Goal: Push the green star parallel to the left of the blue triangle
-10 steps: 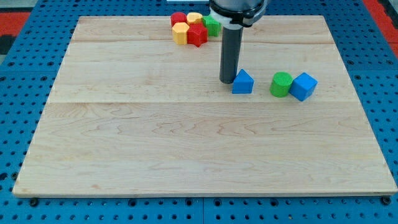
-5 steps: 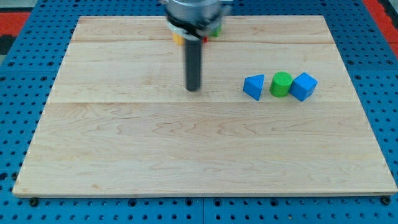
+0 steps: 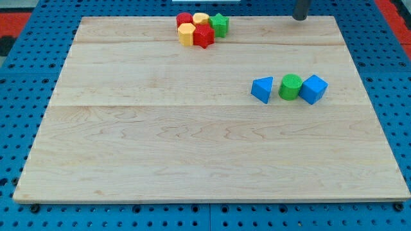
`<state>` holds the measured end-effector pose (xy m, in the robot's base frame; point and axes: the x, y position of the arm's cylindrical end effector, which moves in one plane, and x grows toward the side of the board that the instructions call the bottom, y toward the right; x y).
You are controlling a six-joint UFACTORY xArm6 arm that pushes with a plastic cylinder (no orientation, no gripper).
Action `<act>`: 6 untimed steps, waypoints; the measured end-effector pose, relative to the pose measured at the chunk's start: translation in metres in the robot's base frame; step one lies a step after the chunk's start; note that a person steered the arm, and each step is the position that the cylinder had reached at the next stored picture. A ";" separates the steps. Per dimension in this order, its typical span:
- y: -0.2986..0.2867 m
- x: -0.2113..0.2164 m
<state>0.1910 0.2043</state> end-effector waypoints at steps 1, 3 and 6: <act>-0.002 0.000; -0.084 0.000; -0.183 0.002</act>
<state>0.1933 0.0217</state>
